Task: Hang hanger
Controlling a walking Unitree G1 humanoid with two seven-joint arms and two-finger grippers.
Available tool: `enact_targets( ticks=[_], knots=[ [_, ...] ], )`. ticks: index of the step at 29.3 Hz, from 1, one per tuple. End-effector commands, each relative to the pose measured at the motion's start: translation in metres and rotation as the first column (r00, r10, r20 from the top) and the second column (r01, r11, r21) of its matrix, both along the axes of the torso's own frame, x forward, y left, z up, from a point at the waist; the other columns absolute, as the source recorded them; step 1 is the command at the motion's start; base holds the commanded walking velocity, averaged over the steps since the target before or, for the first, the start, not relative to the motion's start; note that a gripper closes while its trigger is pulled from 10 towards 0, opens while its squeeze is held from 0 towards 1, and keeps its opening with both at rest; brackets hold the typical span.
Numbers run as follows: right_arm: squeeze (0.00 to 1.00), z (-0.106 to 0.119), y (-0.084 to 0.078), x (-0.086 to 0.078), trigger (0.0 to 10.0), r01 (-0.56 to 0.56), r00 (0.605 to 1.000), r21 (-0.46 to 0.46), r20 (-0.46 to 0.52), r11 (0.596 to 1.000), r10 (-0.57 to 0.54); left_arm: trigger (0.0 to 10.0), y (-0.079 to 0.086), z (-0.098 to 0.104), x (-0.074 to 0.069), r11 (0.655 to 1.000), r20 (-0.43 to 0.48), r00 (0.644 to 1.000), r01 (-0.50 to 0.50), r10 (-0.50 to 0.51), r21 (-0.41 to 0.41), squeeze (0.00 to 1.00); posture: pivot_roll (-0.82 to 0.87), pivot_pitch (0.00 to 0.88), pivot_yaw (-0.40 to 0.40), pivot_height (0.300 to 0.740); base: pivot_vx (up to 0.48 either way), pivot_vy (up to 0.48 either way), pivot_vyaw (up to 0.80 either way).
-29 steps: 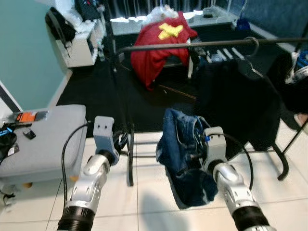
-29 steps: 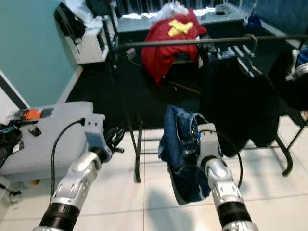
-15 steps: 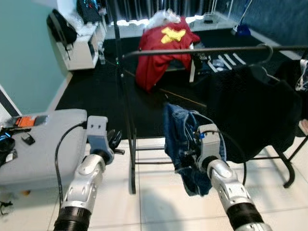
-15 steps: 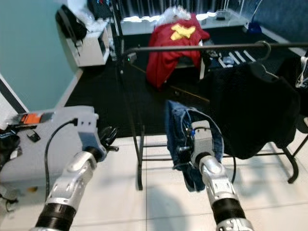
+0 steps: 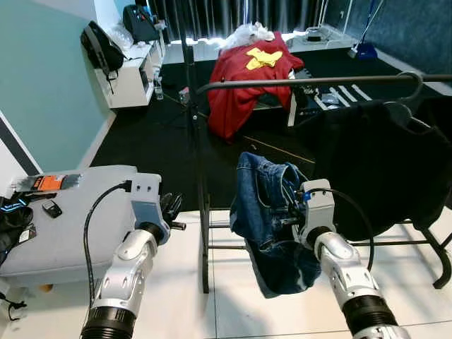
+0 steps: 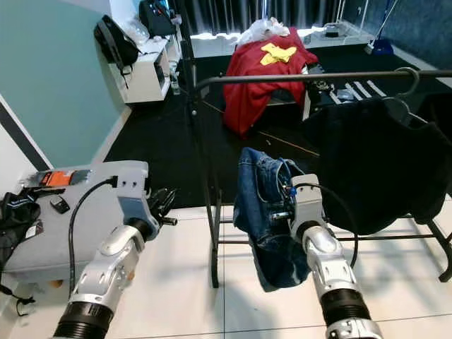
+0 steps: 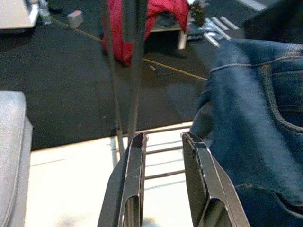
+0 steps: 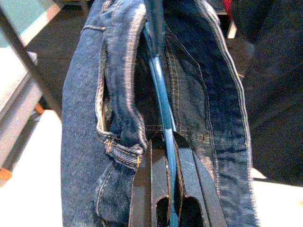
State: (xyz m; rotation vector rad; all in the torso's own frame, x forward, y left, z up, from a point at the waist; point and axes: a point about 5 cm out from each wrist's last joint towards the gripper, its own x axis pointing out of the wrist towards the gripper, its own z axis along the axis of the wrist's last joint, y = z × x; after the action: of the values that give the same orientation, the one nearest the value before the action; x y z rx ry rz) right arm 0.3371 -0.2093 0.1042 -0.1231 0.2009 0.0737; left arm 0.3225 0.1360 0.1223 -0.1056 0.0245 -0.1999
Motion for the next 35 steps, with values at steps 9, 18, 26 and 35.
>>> enact_targets(
  ticks=[9, 18, 26, 35],
  knots=[
    [0.00, 0.026, 0.005, 0.009, 10.0, 0.001, 0.994, 0.016, 0.110, 1.000, -0.003, 10.0, -0.001, -0.002, -0.002, 1.000, -0.006, 1.000, 0.001, -0.001, 0.004, 0.00, 0.03, 0.035, 0.063, 0.740, 0.320, 0.000, 0.00],
    [0.00, 0.043, -0.002, 0.013, 10.0, 0.062, 0.983, 0.030, 0.169, 0.998, -0.066, 10.0, -0.002, -0.003, -0.004, 1.000, -0.011, 1.000, 0.010, -0.010, 0.012, 0.00, 0.04, 0.040, 0.072, 0.740, 0.320, 0.000, 0.00],
    [0.00, 0.059, -0.005, 0.016, 10.0, 0.078, 0.969, 0.025, 0.232, 0.997, -0.082, 10.0, 0.001, -0.001, -0.003, 1.000, -0.010, 1.000, 0.010, -0.010, 0.021, 0.00, 0.04, 0.041, 0.074, 0.740, 0.316, 0.000, 0.00],
    [0.00, 0.081, -0.002, 0.021, 10.0, 0.053, 0.954, -0.017, 0.297, 0.998, -0.046, 10.0, 0.000, -0.003, -0.006, 0.999, -0.004, 1.000, 0.015, -0.015, 0.034, 0.00, 0.05, 0.048, 0.072, 0.740, 0.096, 0.000, 0.00]
  ],
)
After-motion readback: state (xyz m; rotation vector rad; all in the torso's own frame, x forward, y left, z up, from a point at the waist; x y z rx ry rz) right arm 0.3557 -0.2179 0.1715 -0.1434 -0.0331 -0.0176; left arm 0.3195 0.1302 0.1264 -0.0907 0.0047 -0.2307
